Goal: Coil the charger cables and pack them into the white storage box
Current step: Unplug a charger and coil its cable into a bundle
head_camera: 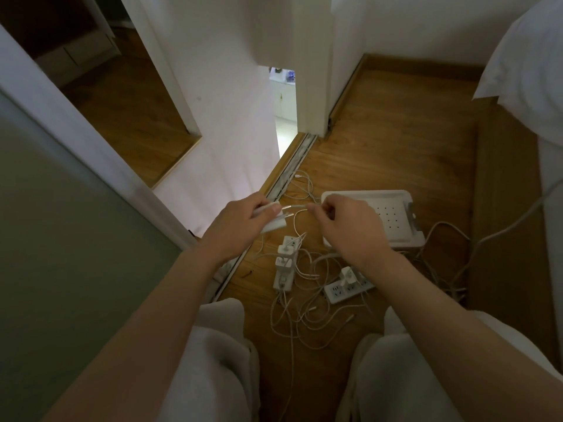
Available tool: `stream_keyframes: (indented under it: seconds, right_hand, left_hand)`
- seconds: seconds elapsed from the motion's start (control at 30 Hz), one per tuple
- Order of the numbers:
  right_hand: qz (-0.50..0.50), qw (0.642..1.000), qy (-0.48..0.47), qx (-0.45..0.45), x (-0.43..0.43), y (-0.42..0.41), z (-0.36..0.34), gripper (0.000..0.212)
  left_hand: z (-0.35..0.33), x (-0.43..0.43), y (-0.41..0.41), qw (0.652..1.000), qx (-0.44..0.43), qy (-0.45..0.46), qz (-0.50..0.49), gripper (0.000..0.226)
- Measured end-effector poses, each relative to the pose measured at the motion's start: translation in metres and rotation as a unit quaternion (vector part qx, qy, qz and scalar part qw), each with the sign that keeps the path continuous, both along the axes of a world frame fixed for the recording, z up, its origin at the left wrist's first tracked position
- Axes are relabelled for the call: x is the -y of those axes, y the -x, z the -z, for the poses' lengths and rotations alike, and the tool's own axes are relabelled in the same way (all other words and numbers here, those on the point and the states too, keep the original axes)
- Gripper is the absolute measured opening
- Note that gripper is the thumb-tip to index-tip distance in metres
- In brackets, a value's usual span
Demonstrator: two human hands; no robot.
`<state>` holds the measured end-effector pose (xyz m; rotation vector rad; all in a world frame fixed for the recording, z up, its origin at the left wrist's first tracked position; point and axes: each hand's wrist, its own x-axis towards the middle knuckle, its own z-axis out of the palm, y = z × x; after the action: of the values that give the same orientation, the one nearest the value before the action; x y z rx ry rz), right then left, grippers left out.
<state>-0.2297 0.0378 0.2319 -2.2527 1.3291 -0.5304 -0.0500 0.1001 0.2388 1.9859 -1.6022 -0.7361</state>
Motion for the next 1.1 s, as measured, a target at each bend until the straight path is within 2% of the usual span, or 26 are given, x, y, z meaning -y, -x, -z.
stream_keyframes:
  seconds: [0.23,0.33,0.4,0.5,0.6,0.67,0.73,0.8,0.87,0.9,0.93,1.03,1.1]
  right_hand:
    - [-0.020,0.997,-0.025,0.068,-0.010,-0.007,-0.004,0.032]
    - [-0.104,0.993,-0.046,0.029,-0.020,-0.012,-0.002,0.028]
    - [-0.161,0.984,-0.082,-0.003,-0.030,-0.015,0.000,0.027]
    - [-0.237,0.963,-0.116,-0.052,-0.042,-0.019,0.008,0.027]
    - [-0.295,0.942,-0.122,-0.107,-0.050,-0.024,0.023,0.044]
    - [-0.306,0.938,-0.124,-0.110,-0.051,-0.026,0.030,0.056]
    - [-0.307,0.938,-0.127,-0.099,-0.050,-0.026,0.035,0.059]
    - [-0.307,0.939,-0.128,-0.090,-0.049,-0.026,0.037,0.057]
    - [-0.309,0.939,-0.130,-0.080,-0.048,-0.027,0.038,0.051]
    - [-0.311,0.938,-0.134,-0.075,-0.046,-0.028,0.039,0.047]
    - [-0.313,0.937,-0.137,-0.075,-0.042,-0.028,0.038,0.041]
    - [-0.303,0.938,-0.149,-0.083,-0.026,-0.023,0.038,0.016]
    - [-0.279,0.944,-0.166,-0.060,-0.015,-0.019,0.038,0.024]
  left_hand:
    - [0.004,0.007,0.008,0.996,0.084,0.017,-0.040,0.024]
    - [0.007,0.010,0.012,0.989,0.111,0.007,-0.099,0.020]
    - [0.009,0.012,0.015,0.985,0.100,0.000,-0.137,0.018]
    - [0.009,0.014,0.018,0.982,0.023,-0.007,-0.185,0.016]
    - [0.007,0.016,0.020,0.978,-0.064,-0.007,-0.201,0.018]
    - [0.004,0.017,0.021,0.971,-0.123,-0.003,-0.204,0.021]
    - [0.002,0.019,0.023,0.952,-0.202,-0.001,-0.230,0.026]
    - [-0.005,0.019,0.025,0.898,-0.346,0.007,-0.271,0.029]
    - [-0.015,0.015,0.026,0.794,-0.541,0.031,-0.275,0.032]
    - [-0.019,0.013,0.025,0.744,-0.608,0.043,-0.274,0.032]
    - [-0.021,0.011,0.023,0.721,-0.635,0.052,-0.274,0.031]
    - [-0.027,0.006,0.014,0.744,-0.623,0.055,-0.237,0.038]
    - [-0.029,0.004,0.008,0.750,-0.631,0.048,-0.192,0.048]
